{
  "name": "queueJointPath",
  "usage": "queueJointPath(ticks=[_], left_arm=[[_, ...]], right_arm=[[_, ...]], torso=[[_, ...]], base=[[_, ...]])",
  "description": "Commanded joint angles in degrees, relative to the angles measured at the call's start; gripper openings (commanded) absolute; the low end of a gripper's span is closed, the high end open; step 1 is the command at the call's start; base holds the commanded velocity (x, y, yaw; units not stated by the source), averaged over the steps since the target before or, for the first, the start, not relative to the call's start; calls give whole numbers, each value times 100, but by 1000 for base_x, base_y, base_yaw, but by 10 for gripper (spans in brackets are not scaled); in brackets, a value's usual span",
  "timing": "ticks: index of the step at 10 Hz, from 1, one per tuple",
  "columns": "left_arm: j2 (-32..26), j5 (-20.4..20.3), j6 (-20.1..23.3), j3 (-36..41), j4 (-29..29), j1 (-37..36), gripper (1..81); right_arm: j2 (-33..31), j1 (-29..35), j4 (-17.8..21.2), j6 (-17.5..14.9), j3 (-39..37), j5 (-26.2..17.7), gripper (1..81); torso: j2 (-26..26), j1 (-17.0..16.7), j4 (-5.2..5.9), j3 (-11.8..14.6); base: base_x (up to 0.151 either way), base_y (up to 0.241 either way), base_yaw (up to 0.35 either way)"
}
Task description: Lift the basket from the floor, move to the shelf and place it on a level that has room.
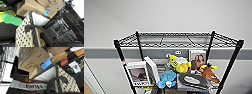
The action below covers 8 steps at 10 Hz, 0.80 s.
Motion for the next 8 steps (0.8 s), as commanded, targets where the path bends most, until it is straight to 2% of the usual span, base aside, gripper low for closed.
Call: queueJointPath(ticks=[1,4,5,8], left_arm=[[-107,54,-3,365,-6,-725,10],[-291,20,-3,715,-6,-734,10],[-449,-182,-3,969,-6,-734,10],[-871,-411,-3,1698,82,-795,10]], right_arm=[[-121,669,-227,1,403,-79,10],[-165,713,-244,1,543,-88,10],[-287,748,-270,1,788,-88,10],[-647,879,-306,9,1420,-79,10]], torso=[[0,0,0,0],[-2,-6,0,0],[-2,-4,0,0],[-2,-4,0,0]], base=[[0,0,0],[0,0,0],[0,0,0],[0,0,0]])
